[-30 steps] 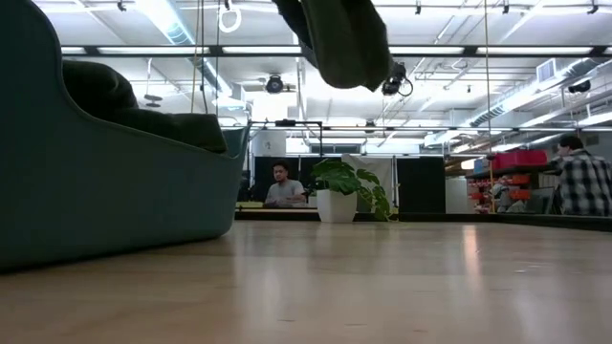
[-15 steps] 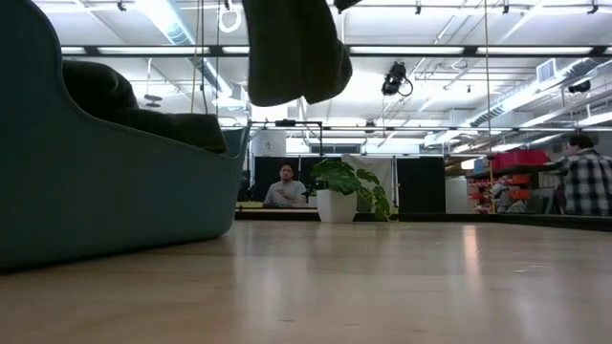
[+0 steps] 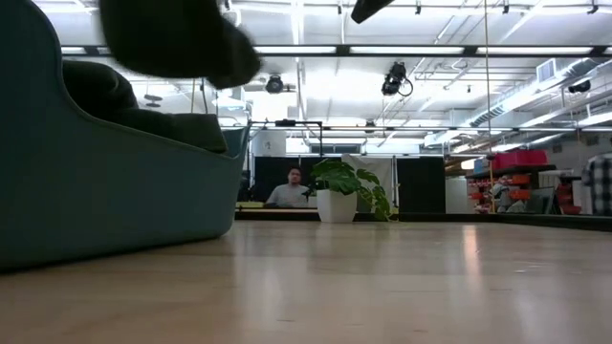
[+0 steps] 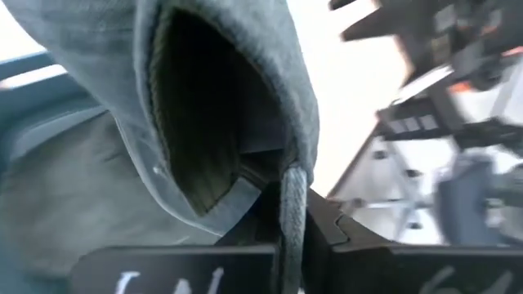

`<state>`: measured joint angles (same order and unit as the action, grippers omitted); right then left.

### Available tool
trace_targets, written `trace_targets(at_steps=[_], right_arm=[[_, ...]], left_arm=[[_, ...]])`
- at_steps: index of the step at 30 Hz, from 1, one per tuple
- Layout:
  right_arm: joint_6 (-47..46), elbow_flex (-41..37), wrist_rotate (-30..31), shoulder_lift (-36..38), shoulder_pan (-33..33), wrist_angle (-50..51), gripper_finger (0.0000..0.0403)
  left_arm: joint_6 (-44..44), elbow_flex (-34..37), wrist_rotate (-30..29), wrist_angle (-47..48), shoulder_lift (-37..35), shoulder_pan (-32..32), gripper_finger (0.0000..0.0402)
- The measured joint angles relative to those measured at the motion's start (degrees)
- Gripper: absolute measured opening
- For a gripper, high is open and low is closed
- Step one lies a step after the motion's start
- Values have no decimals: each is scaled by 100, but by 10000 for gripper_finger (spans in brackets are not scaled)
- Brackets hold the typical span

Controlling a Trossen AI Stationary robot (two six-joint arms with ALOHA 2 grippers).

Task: Pick & Place hat
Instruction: Put the gray cap into the blue bin

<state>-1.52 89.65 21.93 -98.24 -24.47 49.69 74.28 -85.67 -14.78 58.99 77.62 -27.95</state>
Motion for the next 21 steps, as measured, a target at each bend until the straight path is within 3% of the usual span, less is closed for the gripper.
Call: trace_targets(at_steps=[5, 15, 21], right_arm=[[40, 0, -4, 0, 0, -24, 143], [46, -2, -9, 0, 26, -111, 143], [35, -4, -74, 0, 87, -124, 143]], left_arm=[[291, 32, -163, 497, 82, -230, 12], [542, 1265, -322, -1234, 65, -441, 12], [305, 1403, -704, -2326, -302, -440, 12]])
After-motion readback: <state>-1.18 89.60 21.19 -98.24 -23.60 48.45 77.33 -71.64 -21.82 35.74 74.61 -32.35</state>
